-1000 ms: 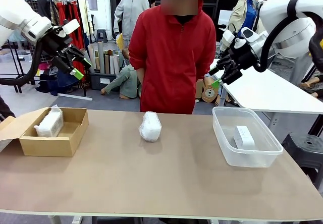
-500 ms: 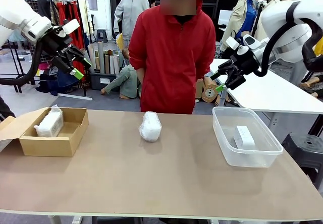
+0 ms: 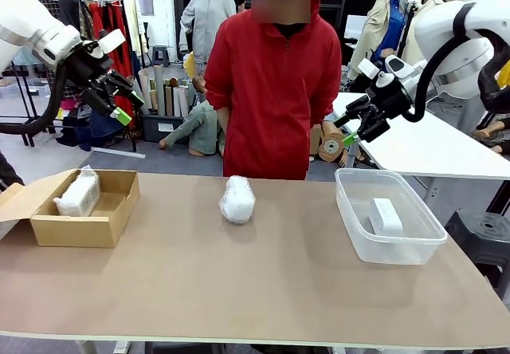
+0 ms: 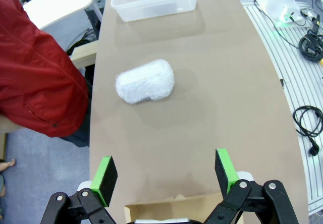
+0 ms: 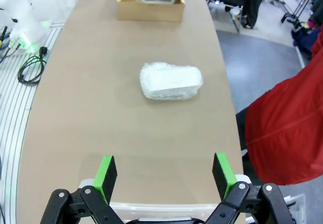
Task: Separate and place wrapped and unwrapped clocks.
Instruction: Pick up the Digital clock indicated by the person.
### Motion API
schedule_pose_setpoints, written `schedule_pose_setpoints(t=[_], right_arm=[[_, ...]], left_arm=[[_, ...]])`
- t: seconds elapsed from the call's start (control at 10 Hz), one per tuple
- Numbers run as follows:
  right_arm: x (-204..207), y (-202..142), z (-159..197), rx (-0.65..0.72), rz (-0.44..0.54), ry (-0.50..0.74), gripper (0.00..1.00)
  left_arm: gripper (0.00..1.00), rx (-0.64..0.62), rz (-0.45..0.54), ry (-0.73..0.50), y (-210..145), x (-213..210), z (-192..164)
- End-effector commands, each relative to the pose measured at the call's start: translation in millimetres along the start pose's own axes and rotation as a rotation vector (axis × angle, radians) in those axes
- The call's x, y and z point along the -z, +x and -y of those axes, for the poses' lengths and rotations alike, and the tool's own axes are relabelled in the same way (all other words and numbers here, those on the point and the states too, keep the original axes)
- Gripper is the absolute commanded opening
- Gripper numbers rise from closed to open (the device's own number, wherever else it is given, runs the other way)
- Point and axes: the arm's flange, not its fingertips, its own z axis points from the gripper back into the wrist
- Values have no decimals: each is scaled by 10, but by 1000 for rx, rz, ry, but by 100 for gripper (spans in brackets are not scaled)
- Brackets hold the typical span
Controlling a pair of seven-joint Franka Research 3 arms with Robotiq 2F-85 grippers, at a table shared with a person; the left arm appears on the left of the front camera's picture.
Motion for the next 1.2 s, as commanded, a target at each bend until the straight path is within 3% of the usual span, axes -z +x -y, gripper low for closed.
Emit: schedule_pose_setpoints(t=[0.0, 1.1], right_arm=[[5, 11, 1, -14, 6, -1, 100], [5, 11, 1, -14, 6, -1, 100]], left_arm=[[100, 2, 1, 1, 3, -11, 15], [100, 2, 1, 1, 3, -11, 15]])
